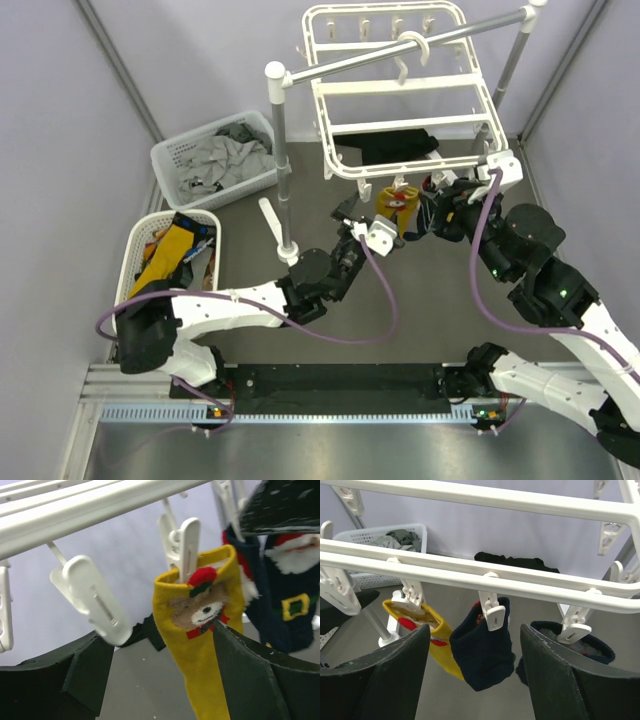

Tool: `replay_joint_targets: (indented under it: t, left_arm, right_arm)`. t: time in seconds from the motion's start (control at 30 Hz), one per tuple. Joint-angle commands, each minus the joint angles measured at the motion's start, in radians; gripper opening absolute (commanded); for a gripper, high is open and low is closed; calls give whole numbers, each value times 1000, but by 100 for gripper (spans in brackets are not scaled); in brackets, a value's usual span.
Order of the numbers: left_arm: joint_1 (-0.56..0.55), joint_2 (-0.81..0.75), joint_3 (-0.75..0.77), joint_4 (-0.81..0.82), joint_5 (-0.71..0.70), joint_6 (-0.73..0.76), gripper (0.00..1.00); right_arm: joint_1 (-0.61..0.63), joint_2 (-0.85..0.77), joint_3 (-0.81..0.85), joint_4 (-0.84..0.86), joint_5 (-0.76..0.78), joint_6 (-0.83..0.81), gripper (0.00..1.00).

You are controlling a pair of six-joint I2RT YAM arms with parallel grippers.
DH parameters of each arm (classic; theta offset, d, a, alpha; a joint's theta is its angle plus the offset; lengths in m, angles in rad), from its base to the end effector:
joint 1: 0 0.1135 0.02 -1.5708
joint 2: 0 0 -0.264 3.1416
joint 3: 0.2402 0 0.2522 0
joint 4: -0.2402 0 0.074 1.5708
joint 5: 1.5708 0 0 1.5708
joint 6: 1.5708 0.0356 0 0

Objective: Clip the socks to the hanger
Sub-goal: Open the clamp at the hanger.

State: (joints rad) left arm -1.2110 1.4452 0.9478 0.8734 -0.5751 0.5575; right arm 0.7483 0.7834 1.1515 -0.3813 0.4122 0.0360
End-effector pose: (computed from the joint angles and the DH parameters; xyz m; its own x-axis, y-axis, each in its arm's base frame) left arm 0.1334 -0.2997 0.3494 0.4310 0.1152 -0.8950 0.4469 0.8344 0.3226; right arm 0.1171 0.0892 0.4425 -0.0215 0.0250 -0.9995 -0.3293 0.9437 0.0307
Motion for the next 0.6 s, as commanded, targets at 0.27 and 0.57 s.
replay_joint_targets:
  t: [0.27,0.57]
  left_arm:
    - [2,37,60,348,-229,148,81]
    - [7,60,65,449,-259,191,67]
  right_arm:
    - [-6,-27,-10,48,36,-18,72]
    - [-6,-32,-21,53,40,-22,72]
